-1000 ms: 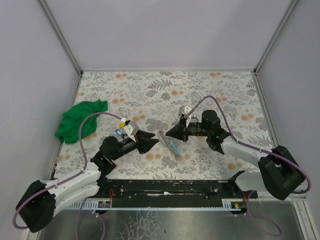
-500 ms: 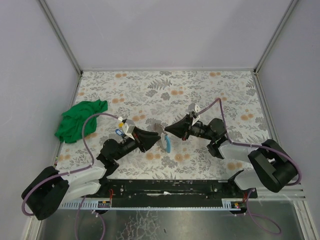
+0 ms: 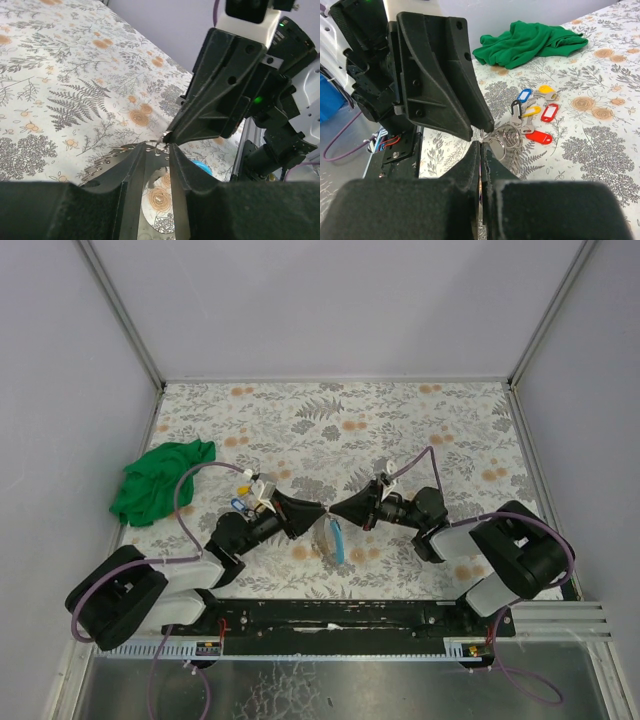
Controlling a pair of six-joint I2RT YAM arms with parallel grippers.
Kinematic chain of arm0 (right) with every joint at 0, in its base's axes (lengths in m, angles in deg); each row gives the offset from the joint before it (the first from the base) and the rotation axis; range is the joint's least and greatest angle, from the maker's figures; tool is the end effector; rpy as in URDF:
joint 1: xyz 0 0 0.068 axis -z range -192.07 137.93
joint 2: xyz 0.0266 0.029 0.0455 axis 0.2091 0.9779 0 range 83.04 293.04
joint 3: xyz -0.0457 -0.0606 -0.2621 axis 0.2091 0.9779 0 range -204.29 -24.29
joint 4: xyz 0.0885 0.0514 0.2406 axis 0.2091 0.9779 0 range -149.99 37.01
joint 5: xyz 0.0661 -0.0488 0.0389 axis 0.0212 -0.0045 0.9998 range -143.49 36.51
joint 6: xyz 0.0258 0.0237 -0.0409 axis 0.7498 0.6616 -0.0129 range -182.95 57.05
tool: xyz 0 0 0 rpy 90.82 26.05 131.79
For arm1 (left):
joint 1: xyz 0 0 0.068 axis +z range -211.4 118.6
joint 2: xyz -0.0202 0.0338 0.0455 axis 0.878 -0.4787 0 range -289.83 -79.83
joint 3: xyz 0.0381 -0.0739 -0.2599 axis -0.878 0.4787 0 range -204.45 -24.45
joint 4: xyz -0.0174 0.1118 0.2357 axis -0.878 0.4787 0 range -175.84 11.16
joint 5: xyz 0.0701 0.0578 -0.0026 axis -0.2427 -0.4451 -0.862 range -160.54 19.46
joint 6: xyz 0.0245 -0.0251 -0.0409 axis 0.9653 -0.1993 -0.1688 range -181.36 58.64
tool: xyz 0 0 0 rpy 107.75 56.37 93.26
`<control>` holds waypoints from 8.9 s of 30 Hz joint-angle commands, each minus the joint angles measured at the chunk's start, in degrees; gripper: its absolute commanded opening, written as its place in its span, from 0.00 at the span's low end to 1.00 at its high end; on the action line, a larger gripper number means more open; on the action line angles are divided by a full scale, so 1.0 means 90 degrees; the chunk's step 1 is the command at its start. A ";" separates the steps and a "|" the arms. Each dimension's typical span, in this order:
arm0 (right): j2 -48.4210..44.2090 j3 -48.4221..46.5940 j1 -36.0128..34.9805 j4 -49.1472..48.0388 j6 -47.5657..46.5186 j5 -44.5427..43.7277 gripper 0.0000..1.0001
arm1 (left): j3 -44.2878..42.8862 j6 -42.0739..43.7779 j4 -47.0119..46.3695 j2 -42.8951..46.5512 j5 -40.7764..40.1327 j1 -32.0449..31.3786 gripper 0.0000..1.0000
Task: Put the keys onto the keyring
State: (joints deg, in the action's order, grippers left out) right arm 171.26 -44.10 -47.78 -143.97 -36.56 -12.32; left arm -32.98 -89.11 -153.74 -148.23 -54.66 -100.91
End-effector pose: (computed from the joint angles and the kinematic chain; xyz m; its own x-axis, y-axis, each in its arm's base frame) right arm 0.1932 0.1677 0.1988 -0.2289 0.2474 -0.9415 -0.9517 0.1463 0.2699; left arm 0.1518 -0.1378 0.1924 -0.2869 -0.3438 -0.8942 0.7768 0.4627 -0.4271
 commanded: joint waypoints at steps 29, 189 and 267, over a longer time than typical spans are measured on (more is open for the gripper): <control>0.0079 -0.0236 -0.0251 -0.1273 0.0116 0.0099 0.00 | -0.0115 -0.0152 0.0778 0.0628 0.0967 0.0618 0.30; -0.1898 -0.0778 0.0100 0.2796 -0.1614 0.0419 0.00 | -0.0855 -0.0831 0.0639 0.0224 0.0251 -0.0191 0.19; -0.1811 -0.2830 0.0100 0.8201 -0.4950 0.1188 0.00 | -0.3130 0.3945 0.6489 0.0785 0.0639 -0.0574 0.14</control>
State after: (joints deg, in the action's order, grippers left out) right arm 156.12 -67.21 -46.62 -70.38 -80.36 -3.73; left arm -62.45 -53.37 -91.25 -143.93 -48.92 -105.78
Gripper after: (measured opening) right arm 0.012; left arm 0.087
